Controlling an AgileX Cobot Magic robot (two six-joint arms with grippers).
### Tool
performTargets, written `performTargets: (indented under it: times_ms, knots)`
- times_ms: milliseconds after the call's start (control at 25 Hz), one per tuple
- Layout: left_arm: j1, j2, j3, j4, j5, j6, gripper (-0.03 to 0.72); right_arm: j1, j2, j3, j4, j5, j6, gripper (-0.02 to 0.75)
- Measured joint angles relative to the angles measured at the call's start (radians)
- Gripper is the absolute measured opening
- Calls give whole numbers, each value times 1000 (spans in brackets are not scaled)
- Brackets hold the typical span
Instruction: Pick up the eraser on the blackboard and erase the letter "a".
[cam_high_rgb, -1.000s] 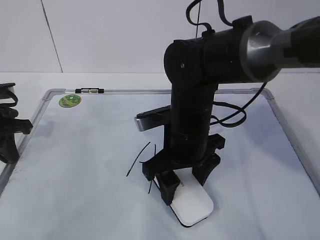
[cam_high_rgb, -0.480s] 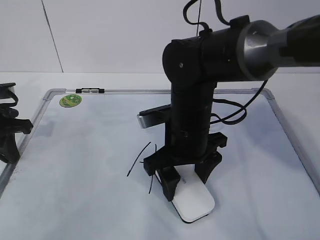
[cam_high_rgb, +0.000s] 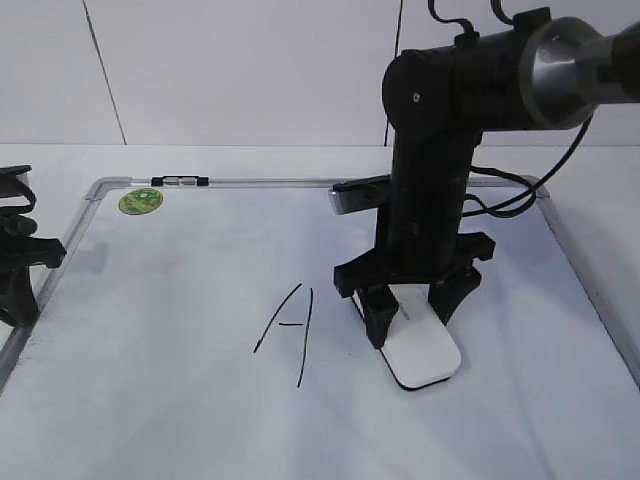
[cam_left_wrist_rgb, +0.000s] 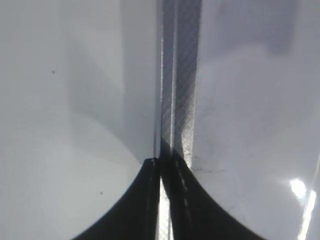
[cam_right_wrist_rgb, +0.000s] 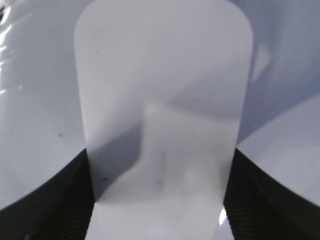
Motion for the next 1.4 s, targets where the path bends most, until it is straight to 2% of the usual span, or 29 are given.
performTargets:
  times_ms: [440, 840, 1080, 1400]
  knots:
    - [0, 0, 0, 0, 0, 0, 29, -11, -115, -167, -107, -11, 56, 541]
    - [0, 0, 0, 0, 0, 0, 29, -26, -299, -178, -279, 5, 168, 541]
    - [0, 0, 0, 0, 0, 0, 29, -64, -371, -178, -311, 15, 184, 541]
    - [0, 0, 0, 0, -2, 0, 29, -162, -425, -178, -323, 19, 186, 541]
